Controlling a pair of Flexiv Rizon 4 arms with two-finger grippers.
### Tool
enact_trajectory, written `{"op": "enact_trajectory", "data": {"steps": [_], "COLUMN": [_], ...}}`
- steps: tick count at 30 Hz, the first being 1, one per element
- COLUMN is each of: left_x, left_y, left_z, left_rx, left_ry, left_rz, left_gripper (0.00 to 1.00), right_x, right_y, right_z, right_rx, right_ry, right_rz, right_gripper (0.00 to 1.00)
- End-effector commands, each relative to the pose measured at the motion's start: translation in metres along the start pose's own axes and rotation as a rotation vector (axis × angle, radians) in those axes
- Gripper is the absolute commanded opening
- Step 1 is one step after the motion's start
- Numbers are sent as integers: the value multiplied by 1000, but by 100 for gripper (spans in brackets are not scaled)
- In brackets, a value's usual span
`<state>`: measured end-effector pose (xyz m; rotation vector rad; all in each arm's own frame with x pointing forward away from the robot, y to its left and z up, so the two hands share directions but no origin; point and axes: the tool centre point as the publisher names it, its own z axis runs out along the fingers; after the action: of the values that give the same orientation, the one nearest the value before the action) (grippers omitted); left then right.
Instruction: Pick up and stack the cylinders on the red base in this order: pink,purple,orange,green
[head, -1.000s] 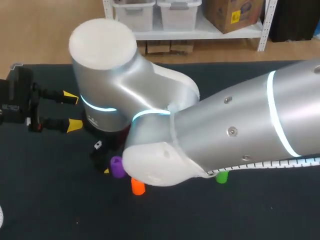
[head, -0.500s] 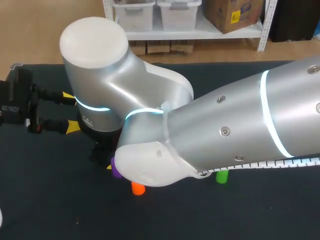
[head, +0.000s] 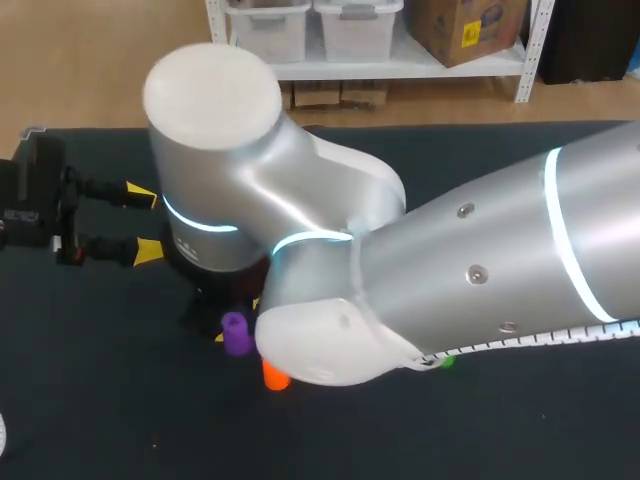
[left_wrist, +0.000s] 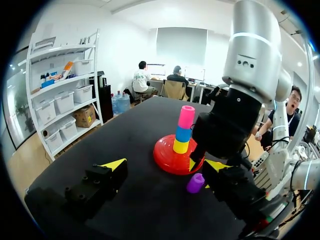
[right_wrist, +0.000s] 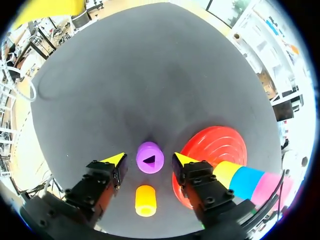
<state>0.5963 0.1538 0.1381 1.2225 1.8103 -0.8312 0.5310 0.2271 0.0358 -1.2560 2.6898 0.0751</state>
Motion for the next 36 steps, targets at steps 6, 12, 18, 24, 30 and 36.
{"op": "enact_trajectory", "data": {"steps": [6, 12, 18, 24, 30, 36], "left_x": [1, 1, 1, 1, 1, 1], "left_y": [0, 0, 0, 0, 0, 0], "left_z": [1, 1, 1, 1, 1, 1], "left_rx": [-3, -3, -3, -3, -3, -3], "left_ry": [-3, -3, -3, -3, -3, -3], "left_rz": [1, 1, 1, 1, 1, 1], "left_gripper": [100, 100, 100, 100, 100, 100], "right_x": [6, 3, 1, 1, 1, 0], "right_y": [-1, -1, -1, 0, -1, -1], "right_z": [1, 2, 3, 7, 9, 9], "right_rx": [0, -2, -8, -5, -3, -2], "right_ry": [-32, -36, -37, -31, -29, -31], "right_rz": [6, 7, 8, 9, 12, 13], "right_gripper": [58, 49, 49, 49, 47, 41]}}
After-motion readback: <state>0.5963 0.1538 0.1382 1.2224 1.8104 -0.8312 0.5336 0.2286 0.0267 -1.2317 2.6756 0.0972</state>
